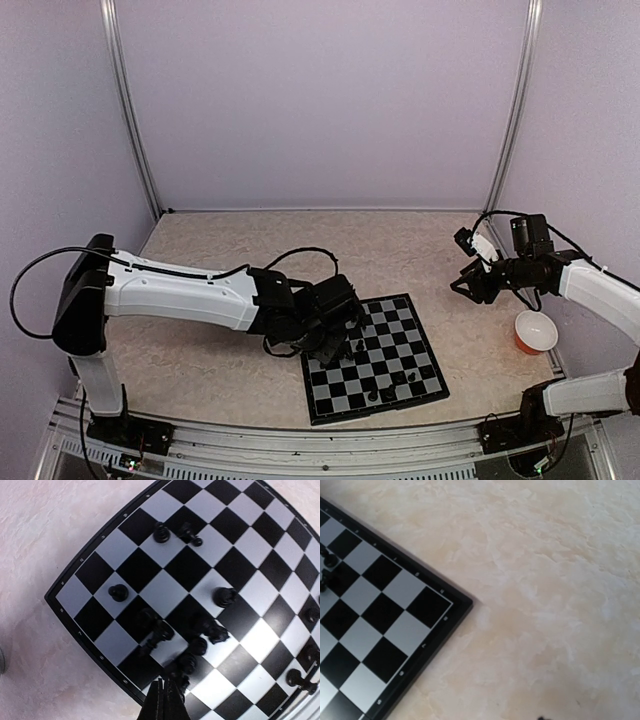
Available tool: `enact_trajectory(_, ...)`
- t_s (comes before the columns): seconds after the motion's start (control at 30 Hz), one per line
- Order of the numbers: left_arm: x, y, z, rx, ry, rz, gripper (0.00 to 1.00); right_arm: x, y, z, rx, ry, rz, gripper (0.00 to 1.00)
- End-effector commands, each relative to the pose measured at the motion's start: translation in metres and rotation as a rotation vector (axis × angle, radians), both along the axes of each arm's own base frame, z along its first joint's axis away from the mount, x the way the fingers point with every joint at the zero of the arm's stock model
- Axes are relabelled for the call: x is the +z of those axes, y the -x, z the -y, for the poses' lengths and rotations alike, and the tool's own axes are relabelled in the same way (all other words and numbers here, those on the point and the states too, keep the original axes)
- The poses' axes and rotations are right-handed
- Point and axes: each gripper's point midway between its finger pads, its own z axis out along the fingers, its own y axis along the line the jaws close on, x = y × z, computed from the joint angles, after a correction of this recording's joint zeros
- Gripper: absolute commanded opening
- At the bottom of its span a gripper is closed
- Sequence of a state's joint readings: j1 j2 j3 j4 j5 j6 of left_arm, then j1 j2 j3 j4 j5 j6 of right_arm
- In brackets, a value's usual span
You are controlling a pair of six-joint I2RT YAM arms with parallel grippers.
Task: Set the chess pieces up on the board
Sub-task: Pick up the bishop from the chessboard, then place the bishop on f8.
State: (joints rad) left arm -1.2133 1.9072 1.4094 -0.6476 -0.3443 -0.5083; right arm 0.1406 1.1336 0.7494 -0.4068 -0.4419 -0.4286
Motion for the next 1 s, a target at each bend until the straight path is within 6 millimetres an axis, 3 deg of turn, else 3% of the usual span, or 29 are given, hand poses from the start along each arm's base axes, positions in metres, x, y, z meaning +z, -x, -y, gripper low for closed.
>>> enact_trajectory(0.0,0.037,0.019,0.017,-0.028,0.086,0.001,0.02,0.003,0.002,0.001,0.005,-0.009,0.002,0.48)
enact_trajectory(0.23,0.038,0.061,0.053,-0.112,0.122,-0.043,0.03,0.004,0.003,0.0,0.01,-0.012,0.005,0.48)
enact_trajectory(0.4,0.016,0.084,0.069,-0.16,0.099,-0.088,0.03,0.005,0.004,-0.001,0.013,-0.016,0.007,0.48)
enact_trajectory(0.57,0.002,0.094,0.079,-0.178,0.101,-0.115,0.03,0.005,0.004,-0.001,0.015,-0.018,0.007,0.48)
enact_trajectory(0.97,-0.022,0.096,0.082,-0.181,0.066,-0.128,0.03,0.004,0.005,-0.002,0.018,-0.019,0.003,0.48)
